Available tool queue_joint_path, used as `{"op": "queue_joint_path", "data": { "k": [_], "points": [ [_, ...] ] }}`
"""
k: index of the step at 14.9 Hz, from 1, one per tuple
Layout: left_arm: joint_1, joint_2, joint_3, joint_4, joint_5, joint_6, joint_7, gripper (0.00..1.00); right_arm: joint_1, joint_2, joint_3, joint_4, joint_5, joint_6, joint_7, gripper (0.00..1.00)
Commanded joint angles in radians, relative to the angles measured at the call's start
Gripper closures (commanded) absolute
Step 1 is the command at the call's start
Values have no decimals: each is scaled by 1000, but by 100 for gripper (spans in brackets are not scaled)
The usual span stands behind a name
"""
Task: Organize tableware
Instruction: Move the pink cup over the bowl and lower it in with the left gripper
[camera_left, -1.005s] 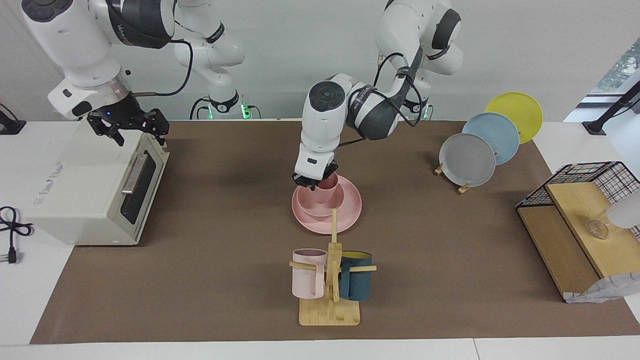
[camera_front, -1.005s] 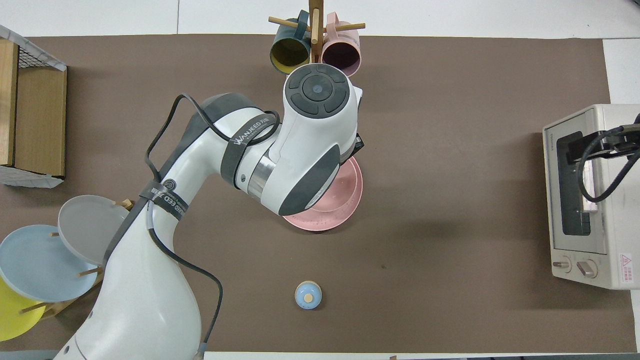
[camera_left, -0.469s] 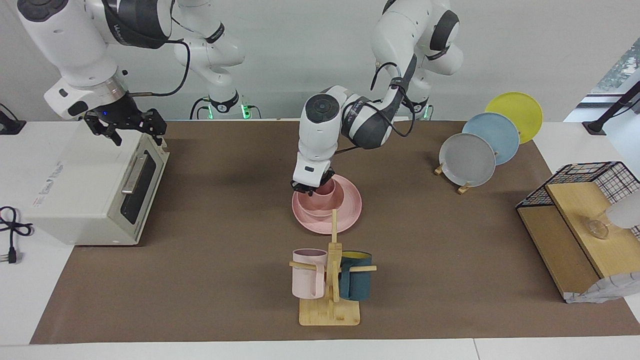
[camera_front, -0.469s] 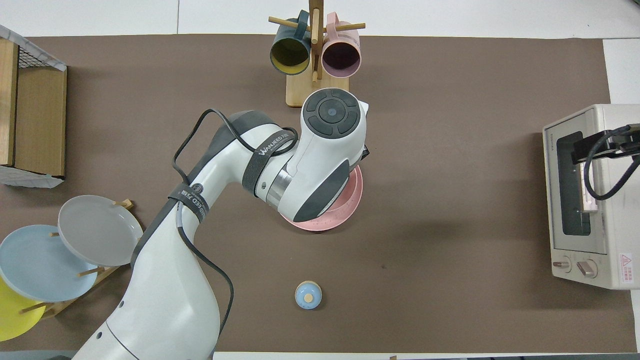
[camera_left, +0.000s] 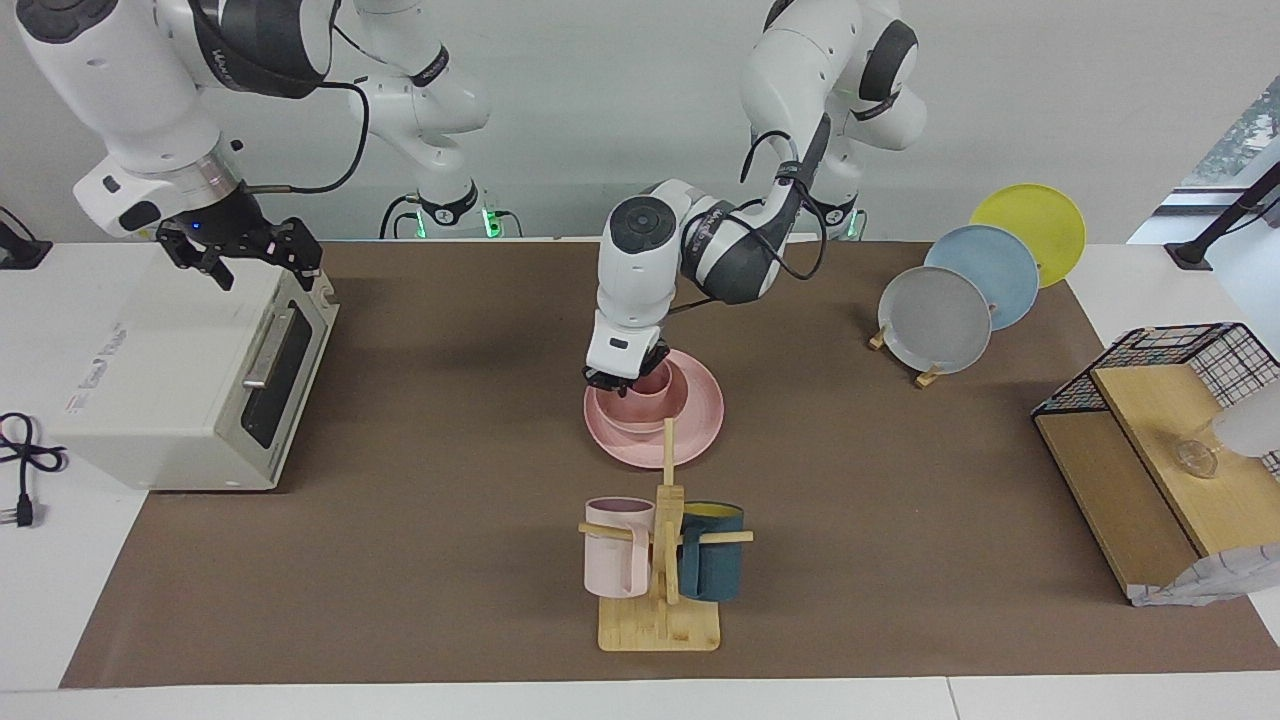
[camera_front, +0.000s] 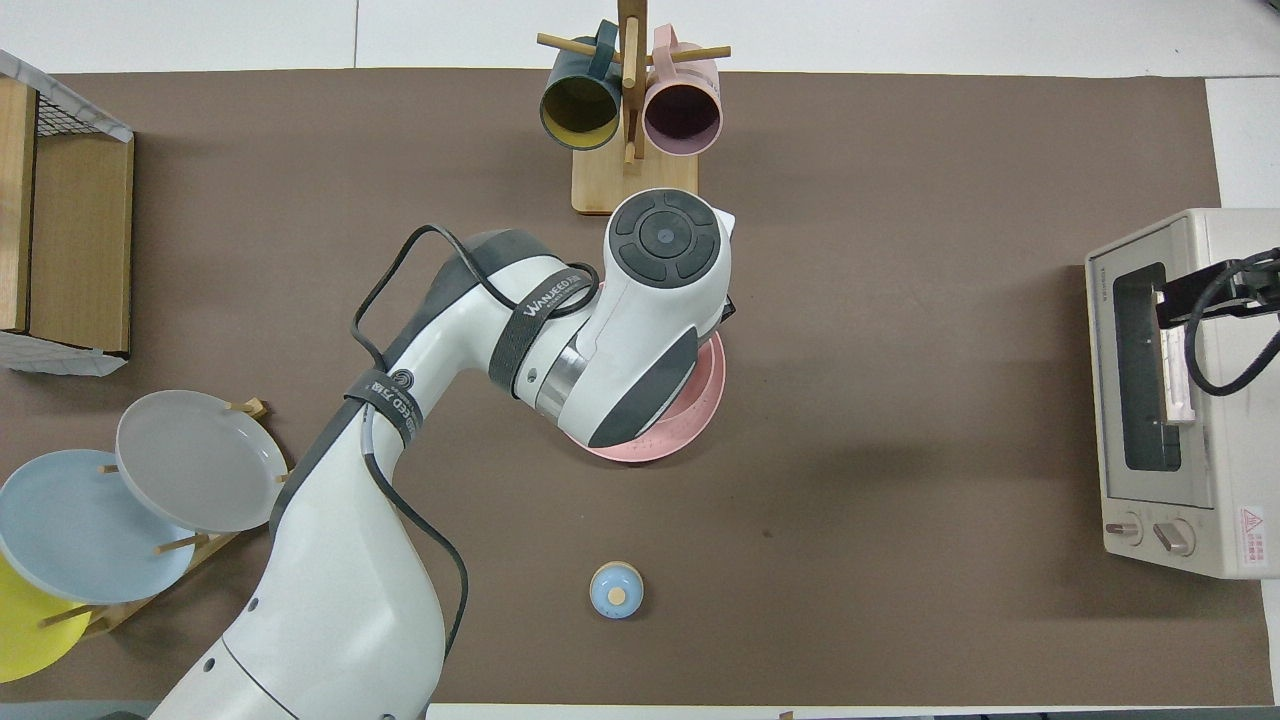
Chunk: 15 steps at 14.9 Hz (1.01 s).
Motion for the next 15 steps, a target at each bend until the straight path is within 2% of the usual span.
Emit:
{"op": "queue_joint_path", "data": {
  "k": [1,5,8,13,15],
  "points": [
    [-16,-13,16,-19,41,13,-15,0,-7,-8,-15,-7,40,7,36,0],
    [-3,-37,17,-10,42,-24,-5,0,-7,-8,-15,-5,40,4,36,0],
    [42,-121,19,-13,42,-91,21,0,-9,-8,-15,-5,40,6,36,0],
    [134,-217,31,-11,44,-208,136,0,-6,-8,2,-4,42,4,36,0],
    [204,-246,42,-18,48,-249,292,0,-4,-6,-1,11,46,-2,39,0]
  ]
}}
